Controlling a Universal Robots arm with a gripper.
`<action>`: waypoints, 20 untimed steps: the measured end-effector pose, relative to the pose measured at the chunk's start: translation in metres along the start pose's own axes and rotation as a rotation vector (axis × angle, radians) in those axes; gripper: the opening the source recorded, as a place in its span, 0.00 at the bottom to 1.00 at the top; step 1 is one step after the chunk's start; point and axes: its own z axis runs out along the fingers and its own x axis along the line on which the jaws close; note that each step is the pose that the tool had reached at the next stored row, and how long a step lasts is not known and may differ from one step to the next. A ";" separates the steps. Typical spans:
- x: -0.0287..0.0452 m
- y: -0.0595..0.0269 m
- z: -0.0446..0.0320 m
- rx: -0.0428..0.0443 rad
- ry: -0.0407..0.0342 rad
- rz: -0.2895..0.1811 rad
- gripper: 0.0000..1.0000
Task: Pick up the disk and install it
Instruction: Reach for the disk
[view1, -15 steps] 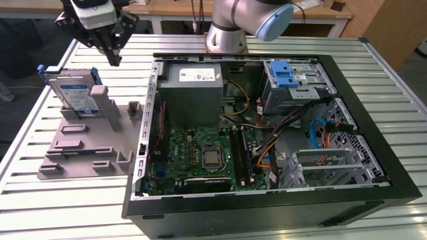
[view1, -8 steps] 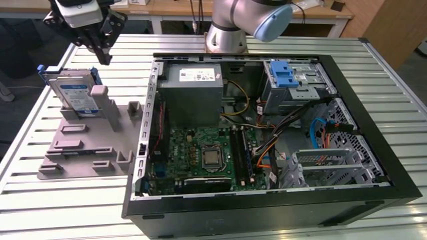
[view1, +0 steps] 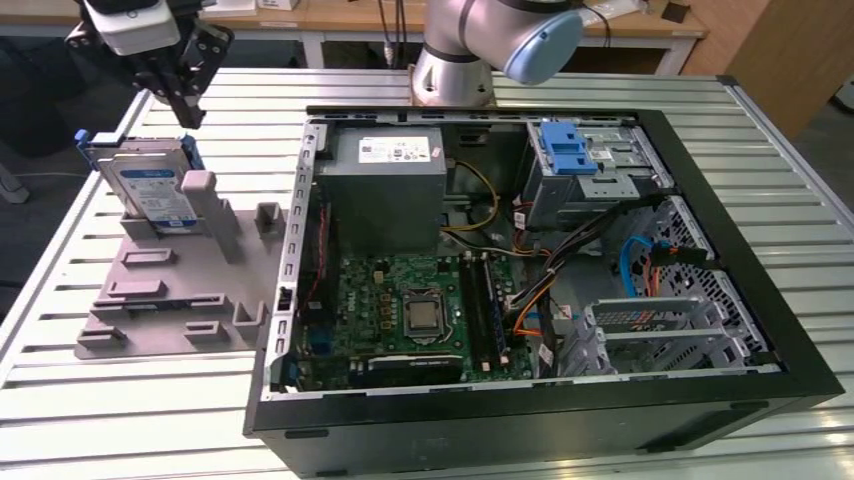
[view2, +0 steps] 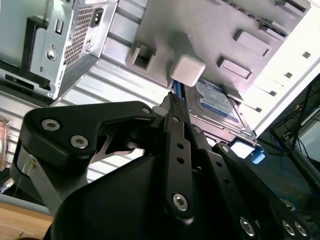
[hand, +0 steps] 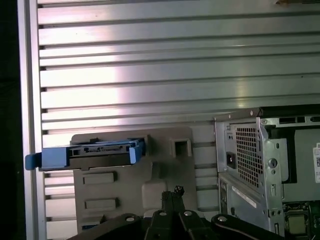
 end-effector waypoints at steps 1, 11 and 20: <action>0.0018 0.0000 0.0001 0.0000 0.0003 0.000 0.11; 0.0160 0.0003 0.0013 0.0003 0.0040 0.000 0.11; 0.0327 0.0006 0.0023 0.0004 0.0055 0.000 0.11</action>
